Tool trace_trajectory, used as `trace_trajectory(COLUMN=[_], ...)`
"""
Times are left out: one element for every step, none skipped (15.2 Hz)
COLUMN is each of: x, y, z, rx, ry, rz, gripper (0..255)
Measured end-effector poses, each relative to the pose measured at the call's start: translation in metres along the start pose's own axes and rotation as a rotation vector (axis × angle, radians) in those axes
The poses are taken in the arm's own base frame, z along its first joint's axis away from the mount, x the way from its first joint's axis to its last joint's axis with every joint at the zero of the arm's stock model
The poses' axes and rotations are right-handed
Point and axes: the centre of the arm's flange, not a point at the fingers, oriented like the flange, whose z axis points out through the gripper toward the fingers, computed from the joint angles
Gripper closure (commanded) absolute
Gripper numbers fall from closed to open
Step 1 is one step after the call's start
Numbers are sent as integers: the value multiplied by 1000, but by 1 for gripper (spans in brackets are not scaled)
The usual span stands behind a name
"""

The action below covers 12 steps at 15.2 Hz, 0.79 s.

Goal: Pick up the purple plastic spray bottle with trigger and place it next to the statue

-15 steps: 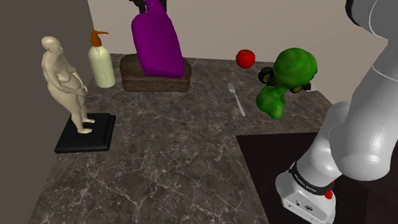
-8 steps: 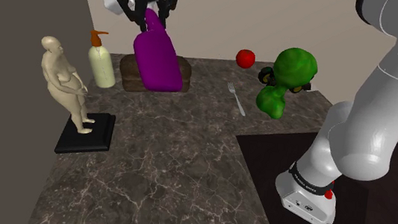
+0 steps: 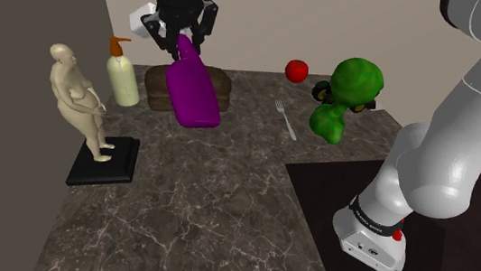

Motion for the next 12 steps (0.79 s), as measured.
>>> trace_trajectory(x=[-1, -3, -3, -4, -6, -8, -8, -10, -10, -12, -12, -14], y=[-1, -2, -3, -4, -5, -7, -8, -9, -11, -11, -12, -13], z=[4, 11, 15, 20, 25, 31, 36, 40, 45, 51, 55, 60], rx=[0, 0, 0, 0, 0, 0, 0, 0, 0, 0, 0, 0], ry=[0, 0, 0, 0, 0, 0, 0, 0, 0, 0, 0, 0], rz=[0, 0, 0, 0, 0, 0, 0, 0, 0, 0, 0, 0], gripper=[255, 255, 255, 255, 255, 255, 255, 255, 255, 255, 255, 255])
